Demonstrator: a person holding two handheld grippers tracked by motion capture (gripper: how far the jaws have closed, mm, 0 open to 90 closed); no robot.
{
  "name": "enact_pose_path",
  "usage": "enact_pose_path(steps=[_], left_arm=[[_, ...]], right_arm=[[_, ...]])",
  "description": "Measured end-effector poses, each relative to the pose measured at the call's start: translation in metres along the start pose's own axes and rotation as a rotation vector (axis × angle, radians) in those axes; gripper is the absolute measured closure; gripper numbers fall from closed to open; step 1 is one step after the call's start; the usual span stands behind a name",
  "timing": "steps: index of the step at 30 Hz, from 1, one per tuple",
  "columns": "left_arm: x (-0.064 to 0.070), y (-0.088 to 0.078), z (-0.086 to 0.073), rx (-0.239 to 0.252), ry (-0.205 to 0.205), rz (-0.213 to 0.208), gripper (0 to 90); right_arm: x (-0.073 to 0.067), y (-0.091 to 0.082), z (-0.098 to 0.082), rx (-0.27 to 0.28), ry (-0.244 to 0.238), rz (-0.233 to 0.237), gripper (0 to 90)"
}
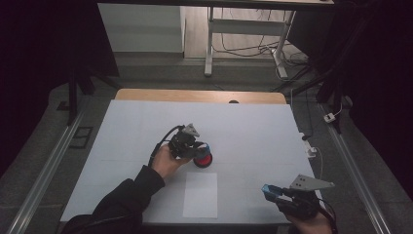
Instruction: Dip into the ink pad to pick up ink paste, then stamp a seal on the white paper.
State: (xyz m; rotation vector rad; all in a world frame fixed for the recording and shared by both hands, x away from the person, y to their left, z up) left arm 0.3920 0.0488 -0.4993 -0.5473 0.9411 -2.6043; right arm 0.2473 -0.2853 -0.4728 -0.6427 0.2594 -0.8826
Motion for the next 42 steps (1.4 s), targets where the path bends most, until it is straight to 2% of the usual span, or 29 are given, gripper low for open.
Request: enact_pose_path(steps=[3, 8, 12, 13, 21, 30, 42], left_arm=[[0.001, -0.003, 0.0, 0.005, 0.004, 0.007, 70.3], [0.002, -0.008, -0.001, 0.012, -0.003, -0.016, 70.3], [0.005, -0.013, -0.002, 0.02, -0.024, -0.032, 70.3], [0.006, -0.014, -0.003, 0.023, -0.013, -0.03, 70.3], [0.014, -0.02, -0.004, 0.027, -0.007, -0.051, 70.3], [0.022, -0.028, -0.004, 0.016, -0.041, -0.071, 70.3], [0.038, -0.036, -0.007, 0.004, 0.011, -0.064, 70.3]], right_arm=[[0.0, 0.0, 0.0, 0.002, 0.0, 0.001, 67.6], [0.0, 0.0, 0.0, 0.003, 0.001, 0.004, 67.6], [0.0, 0.0, 0.0, 0.001, -0.002, 0.006, 67.6], [0.0, 0.0, 0.0, 0.001, -0.002, 0.006, 67.6], [0.0, 0.0, 0.0, 0.001, -0.002, 0.007, 67.6], [0.0, 0.0, 0.0, 0.0, -0.004, 0.006, 67.6], [0.0, 0.0, 0.0, 0.0, -0.007, 0.007, 67.6]])
Point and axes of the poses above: each handheld gripper's, and its own axes: y roughly forward along the jaws, z roughly out of its top, x roughly to its right, the point moved 3 cm from there along y, roughly forward along the jaws, and after that the axes turned 12 degrees about -z, right-handed, at the moved point
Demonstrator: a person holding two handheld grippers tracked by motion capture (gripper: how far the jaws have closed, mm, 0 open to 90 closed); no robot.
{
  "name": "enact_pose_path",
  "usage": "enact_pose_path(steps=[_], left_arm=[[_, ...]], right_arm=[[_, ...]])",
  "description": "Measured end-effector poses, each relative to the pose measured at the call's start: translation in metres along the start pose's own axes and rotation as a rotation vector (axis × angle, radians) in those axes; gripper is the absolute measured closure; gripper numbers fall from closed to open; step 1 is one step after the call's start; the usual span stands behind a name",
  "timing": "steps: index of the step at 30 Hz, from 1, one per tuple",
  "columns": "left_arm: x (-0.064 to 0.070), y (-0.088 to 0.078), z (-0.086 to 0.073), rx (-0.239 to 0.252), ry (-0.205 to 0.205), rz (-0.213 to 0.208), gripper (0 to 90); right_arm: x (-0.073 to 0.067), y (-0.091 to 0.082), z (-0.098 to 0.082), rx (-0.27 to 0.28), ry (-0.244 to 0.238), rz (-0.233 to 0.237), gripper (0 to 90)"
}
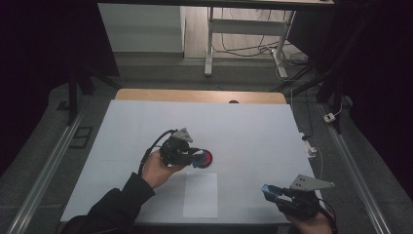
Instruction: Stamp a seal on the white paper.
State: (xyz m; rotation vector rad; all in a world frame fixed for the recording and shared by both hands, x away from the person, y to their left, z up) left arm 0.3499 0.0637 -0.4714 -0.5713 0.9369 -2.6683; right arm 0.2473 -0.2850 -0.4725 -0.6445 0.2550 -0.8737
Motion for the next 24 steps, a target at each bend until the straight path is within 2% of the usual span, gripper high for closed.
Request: enact_pose_path(steps=[14, 24], left_arm=[[0.017, -0.004, -0.01, 0.013, 0.047, -0.017, 70.3], [0.025, -0.006, -0.017, 0.031, 0.047, -0.022, 70.3]], right_arm=[[0.001, 0.0, 0.0, 0.009, 0.012, 0.002, 67.6], [0.0, 0.0, 0.0, 0.002, -0.002, -0.002, 67.7]])
Point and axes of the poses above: each handheld gripper's, and its own axes: y roughly forward along the jaws, z roughly out of its top, x roughly to its right, the point moved 3 cm from there along y, roughly forward along the jaws, and after that the axes turned 12 degrees about -z, right-handed, at the moved point
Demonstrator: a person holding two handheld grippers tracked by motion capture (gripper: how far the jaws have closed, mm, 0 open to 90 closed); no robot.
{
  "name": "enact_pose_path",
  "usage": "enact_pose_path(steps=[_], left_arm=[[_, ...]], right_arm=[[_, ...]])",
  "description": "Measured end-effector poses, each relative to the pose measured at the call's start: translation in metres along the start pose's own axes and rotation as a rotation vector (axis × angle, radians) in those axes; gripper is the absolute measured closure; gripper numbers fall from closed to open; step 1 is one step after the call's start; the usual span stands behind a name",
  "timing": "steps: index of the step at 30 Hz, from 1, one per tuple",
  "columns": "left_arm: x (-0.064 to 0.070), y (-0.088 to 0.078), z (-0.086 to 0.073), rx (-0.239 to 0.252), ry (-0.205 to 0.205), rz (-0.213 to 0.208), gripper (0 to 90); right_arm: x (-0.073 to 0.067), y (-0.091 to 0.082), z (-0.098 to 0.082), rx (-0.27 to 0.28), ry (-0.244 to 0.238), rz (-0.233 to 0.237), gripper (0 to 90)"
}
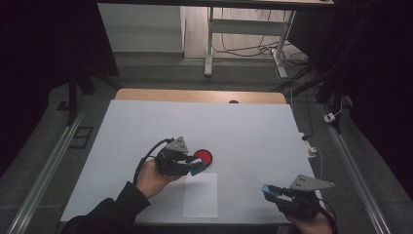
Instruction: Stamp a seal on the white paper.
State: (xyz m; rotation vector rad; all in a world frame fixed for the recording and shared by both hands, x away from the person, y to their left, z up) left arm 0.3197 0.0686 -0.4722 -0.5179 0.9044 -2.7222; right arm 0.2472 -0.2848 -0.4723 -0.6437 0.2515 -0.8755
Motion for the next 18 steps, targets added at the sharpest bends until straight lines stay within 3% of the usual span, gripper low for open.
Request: enact_pose_path(steps=[18], left_arm=[[0.016, 0.003, -0.008, 0.0, -0.003, -0.019, 70.3]], right_arm=[[-0.001, 0.001, 0.0, -0.002, -0.008, 0.004, 67.7]])
Point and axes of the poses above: each handheld gripper's, and its own axes: y roughly forward along the jaws, z roughly out of its top, x roughly to its right, the point moved 3 cm from there along y, roughly forward along the jaws, and after that the axes turned 12 degrees about -z, right-handed, at the moved point
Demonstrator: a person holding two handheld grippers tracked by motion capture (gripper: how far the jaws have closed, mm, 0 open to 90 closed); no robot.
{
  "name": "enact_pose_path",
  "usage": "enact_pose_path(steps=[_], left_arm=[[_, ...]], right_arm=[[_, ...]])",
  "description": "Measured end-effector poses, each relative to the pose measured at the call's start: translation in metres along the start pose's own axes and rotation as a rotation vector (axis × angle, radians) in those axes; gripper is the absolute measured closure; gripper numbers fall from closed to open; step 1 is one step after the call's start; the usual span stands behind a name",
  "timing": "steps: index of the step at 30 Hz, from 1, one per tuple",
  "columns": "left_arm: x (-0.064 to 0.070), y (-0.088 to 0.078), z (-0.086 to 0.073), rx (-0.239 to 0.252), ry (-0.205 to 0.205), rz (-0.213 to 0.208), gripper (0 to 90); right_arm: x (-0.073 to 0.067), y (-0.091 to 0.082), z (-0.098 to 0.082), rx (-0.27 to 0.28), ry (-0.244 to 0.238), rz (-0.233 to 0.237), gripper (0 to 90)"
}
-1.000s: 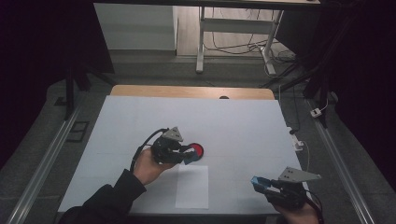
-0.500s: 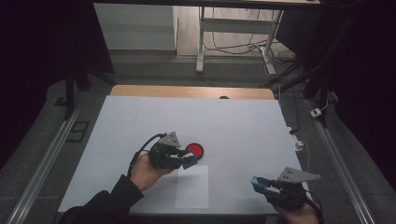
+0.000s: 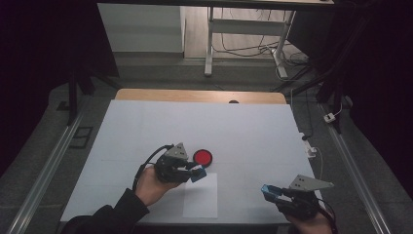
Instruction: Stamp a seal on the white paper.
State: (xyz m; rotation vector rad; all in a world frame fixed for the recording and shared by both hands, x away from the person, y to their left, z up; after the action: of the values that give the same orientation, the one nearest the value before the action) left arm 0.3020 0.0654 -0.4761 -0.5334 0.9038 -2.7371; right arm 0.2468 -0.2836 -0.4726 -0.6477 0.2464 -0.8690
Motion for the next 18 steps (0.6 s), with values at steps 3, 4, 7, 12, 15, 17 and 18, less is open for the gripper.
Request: enact_pose_path(steps=[3, 4, 7, 12, 15, 17, 18], left_arm=[[0.001, 0.004, -0.002, -0.006, -0.008, -0.005, 70.3], [0.001, 0.005, -0.003, -0.011, -0.008, -0.005, 70.3], [0.001, 0.009, -0.005, -0.03, -0.001, -0.001, 70.3], [0.002, 0.016, -0.008, -0.051, 0.002, 0.0, 70.4], [0.002, 0.021, -0.009, -0.062, 0.005, 0.001, 70.4], [0.002, 0.025, -0.01, -0.072, 0.005, 0.001, 70.4], [0.002, 0.026, -0.011, -0.075, 0.006, 0.002, 70.4]], right_arm=[[-0.001, 0.0, 0.0, -0.001, -0.005, 0.003, 67.6], [-0.001, 0.0, 0.0, -0.004, -0.009, 0.003, 67.6], [-0.001, 0.0, 0.0, -0.004, -0.01, 0.005, 67.6], [-0.001, 0.0, 0.0, 0.001, -0.006, 0.006, 67.6], [-0.001, 0.0, 0.0, 0.001, -0.006, 0.007, 67.6], [-0.001, 0.0, 0.0, 0.001, -0.006, 0.007, 67.6], [-0.001, 0.0, 0.0, 0.001, -0.006, 0.007, 67.6]])
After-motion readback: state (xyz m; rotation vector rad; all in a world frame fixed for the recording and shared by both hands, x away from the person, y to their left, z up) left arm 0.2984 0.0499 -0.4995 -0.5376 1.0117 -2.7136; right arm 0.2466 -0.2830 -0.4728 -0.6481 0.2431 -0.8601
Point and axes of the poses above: each handheld gripper's, and its own axes: y roughly forward along the jaws, z roughly out of its top, x roughly to its right, the point moved 3 cm from there along y, roughly forward along the jaws, and after that the axes turned 12 degrees about -z, right-handed, at the moved point
